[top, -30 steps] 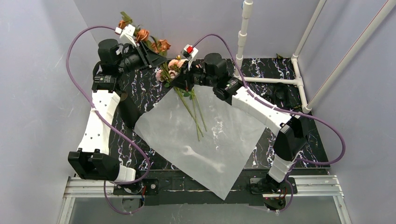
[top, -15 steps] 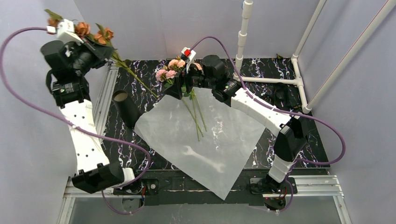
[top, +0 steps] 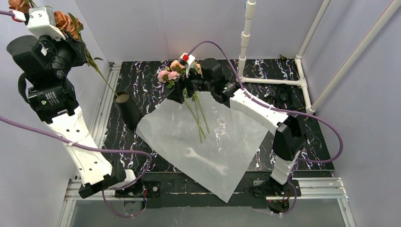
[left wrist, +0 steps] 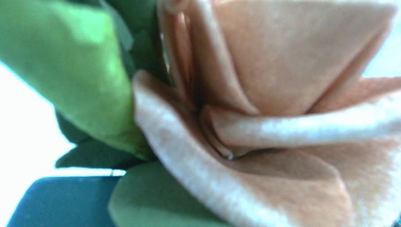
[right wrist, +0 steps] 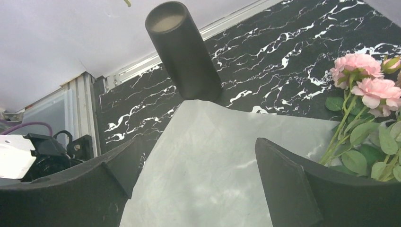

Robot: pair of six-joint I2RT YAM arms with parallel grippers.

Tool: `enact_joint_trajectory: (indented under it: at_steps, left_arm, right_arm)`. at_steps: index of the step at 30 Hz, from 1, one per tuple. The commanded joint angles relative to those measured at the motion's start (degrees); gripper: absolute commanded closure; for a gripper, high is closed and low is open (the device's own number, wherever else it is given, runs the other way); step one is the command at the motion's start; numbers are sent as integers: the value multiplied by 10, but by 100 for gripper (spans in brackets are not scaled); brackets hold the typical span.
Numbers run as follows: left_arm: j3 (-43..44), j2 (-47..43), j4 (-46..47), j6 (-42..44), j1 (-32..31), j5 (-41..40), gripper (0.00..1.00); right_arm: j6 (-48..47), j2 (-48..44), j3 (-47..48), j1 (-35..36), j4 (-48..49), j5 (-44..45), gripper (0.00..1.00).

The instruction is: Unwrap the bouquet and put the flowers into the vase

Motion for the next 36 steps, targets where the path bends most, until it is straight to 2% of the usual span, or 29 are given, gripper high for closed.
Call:
enact_joint_trajectory:
  at_steps: [1, 12, 15, 17, 22, 28, 36]
  left_arm:
    - [-12, 27, -32, 32, 3, -13, 100]
    - [-102, 53, 62, 39, 3, 38, 100]
    - [-108, 68, 63, 41, 3, 49, 100]
    - [-90, 78, 58, 40, 3, 60, 100]
    - [32, 109, -4, 35, 3, 96, 100]
    - [48, 90, -26, 56, 3, 112, 100]
    - [66, 111, 4, 23, 3, 98, 100]
  right_arm:
    - [-7, 10, 41, 2, 2, 5, 2]
    - [-20, 0, 27, 1, -22, 29, 2]
    - [-22, 0, 27, 1, -26, 33, 2]
    - [-25, 1, 30, 1, -31, 34, 2]
    - [-36, 4, 36, 1, -51, 41, 2]
    - [-31, 6, 35, 0, -52, 29, 2]
    - [-39, 18, 50, 0, -66, 21, 2]
